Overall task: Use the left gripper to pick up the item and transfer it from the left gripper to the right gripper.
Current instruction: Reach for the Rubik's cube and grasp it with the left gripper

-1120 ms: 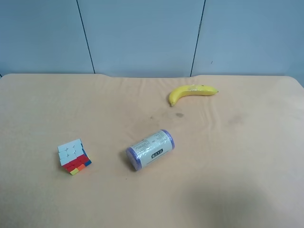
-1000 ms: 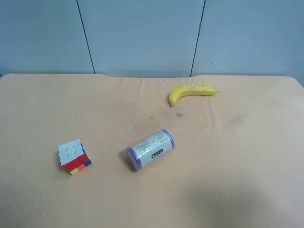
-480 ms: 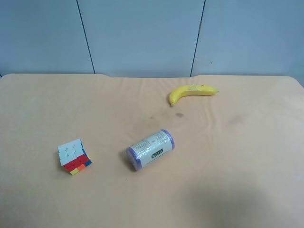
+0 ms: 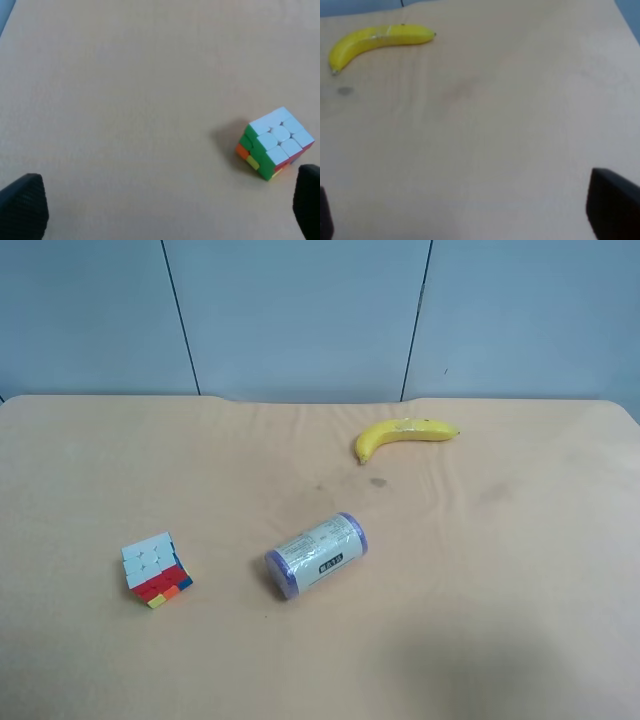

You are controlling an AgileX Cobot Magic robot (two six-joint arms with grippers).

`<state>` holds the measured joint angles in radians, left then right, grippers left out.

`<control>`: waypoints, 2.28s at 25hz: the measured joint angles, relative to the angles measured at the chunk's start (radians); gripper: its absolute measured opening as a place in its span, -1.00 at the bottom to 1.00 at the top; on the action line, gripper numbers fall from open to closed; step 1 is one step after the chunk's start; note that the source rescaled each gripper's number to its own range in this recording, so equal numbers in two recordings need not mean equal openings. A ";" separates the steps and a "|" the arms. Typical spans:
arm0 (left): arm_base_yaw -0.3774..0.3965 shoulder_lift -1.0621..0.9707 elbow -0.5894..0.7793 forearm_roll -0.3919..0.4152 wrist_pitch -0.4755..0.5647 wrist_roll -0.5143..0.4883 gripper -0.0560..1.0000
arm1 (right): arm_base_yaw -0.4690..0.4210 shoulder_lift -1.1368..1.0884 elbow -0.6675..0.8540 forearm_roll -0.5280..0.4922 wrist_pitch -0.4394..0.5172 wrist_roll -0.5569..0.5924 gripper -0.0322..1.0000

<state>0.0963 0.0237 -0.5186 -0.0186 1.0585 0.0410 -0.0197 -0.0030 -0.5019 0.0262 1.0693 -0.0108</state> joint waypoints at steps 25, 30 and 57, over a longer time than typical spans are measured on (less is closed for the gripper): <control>-0.104 0.986 -0.249 -0.028 -0.026 -0.251 0.98 | 0.000 0.000 0.000 0.000 0.000 0.000 1.00; -0.129 1.085 -0.250 -0.082 -0.090 -0.293 0.98 | 0.000 0.000 0.000 0.000 0.000 0.000 1.00; -0.570 1.566 -0.251 0.063 -0.459 -0.970 0.98 | 0.000 0.000 0.000 0.000 0.000 0.000 1.00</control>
<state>-0.4742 1.5898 -0.7698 0.0448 0.5995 -0.9287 -0.0197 -0.0030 -0.5019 0.0262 1.0693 -0.0108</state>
